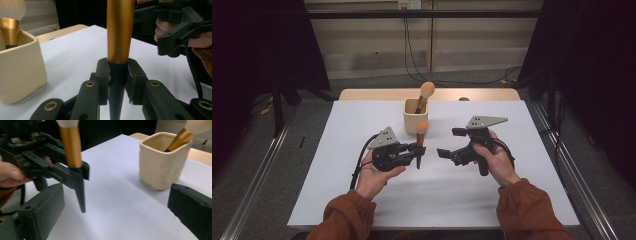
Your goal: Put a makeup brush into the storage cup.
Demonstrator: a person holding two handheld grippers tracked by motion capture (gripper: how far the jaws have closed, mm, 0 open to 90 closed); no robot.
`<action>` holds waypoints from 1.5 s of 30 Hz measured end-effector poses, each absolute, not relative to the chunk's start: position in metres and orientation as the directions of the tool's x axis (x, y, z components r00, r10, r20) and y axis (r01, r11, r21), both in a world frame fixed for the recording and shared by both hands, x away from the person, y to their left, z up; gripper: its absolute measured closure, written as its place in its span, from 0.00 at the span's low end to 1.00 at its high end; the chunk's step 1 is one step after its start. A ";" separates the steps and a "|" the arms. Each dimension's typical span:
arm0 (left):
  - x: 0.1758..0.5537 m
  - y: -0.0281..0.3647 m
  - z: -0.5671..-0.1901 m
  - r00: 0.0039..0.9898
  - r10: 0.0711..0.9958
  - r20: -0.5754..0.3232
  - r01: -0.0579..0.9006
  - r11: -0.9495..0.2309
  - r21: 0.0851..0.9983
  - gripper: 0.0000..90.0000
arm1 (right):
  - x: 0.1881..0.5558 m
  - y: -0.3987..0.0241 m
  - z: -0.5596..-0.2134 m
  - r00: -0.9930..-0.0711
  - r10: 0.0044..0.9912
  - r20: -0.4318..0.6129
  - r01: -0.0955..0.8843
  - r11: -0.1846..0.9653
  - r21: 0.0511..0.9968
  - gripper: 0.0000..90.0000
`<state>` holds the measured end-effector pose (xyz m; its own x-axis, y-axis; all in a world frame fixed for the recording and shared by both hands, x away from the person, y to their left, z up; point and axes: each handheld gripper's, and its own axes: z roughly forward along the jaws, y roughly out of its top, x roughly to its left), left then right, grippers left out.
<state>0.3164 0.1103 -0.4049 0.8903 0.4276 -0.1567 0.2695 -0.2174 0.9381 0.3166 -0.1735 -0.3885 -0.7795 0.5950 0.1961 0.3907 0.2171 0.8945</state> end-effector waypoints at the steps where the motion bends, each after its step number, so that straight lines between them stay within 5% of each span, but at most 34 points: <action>1: 0.317 0.111 -0.405 0.888 0.432 -0.158 0.270 -0.212 0.939 0.83 | 0.316 -0.175 -0.390 -0.774 0.604 0.192 0.387 0.212 0.897 0.01; 45: 0.349 0.170 -0.368 0.801 0.580 -0.148 0.272 -0.134 0.953 0.83 | 0.247 -0.237 -0.434 -0.559 0.821 0.119 0.301 0.067 0.951 0.01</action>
<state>0.3494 0.1704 -0.3684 0.8014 0.5796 -0.1478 0.2724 -0.1337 0.9529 0.2475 -0.2370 -0.4342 -0.5589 0.8207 0.1188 0.3010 0.0673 0.9512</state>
